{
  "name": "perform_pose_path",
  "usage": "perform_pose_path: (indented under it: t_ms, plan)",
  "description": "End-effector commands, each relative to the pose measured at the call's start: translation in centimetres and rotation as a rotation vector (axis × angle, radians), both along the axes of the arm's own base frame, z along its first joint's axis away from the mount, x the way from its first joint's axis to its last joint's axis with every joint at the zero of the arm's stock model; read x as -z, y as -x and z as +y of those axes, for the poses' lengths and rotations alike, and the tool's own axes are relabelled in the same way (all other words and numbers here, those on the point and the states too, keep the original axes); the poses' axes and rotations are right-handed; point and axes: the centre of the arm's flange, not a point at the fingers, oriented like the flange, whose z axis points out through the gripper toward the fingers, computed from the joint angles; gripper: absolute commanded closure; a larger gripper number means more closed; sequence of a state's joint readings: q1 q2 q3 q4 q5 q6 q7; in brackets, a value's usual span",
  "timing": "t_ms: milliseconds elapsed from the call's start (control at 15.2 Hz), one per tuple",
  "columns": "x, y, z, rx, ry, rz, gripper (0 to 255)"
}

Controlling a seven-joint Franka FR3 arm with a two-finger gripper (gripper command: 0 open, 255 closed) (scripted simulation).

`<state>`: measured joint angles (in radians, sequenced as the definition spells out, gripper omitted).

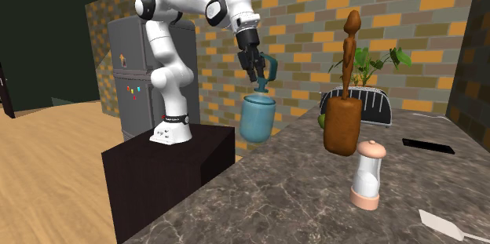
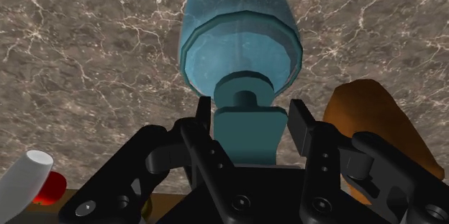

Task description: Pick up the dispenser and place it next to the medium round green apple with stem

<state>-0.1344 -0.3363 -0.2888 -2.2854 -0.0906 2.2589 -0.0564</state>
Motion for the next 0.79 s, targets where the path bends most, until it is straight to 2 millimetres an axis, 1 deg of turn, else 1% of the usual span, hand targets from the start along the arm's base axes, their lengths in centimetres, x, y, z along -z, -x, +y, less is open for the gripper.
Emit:
perform_pose_path:
  t_ms: [0,726]
  plan:
    - [-1.1,0.0,0.1,0.0,0.0,-0.001,255]
    - [-6.9,0.0,0.1,0.0,0.0,-0.001,255]
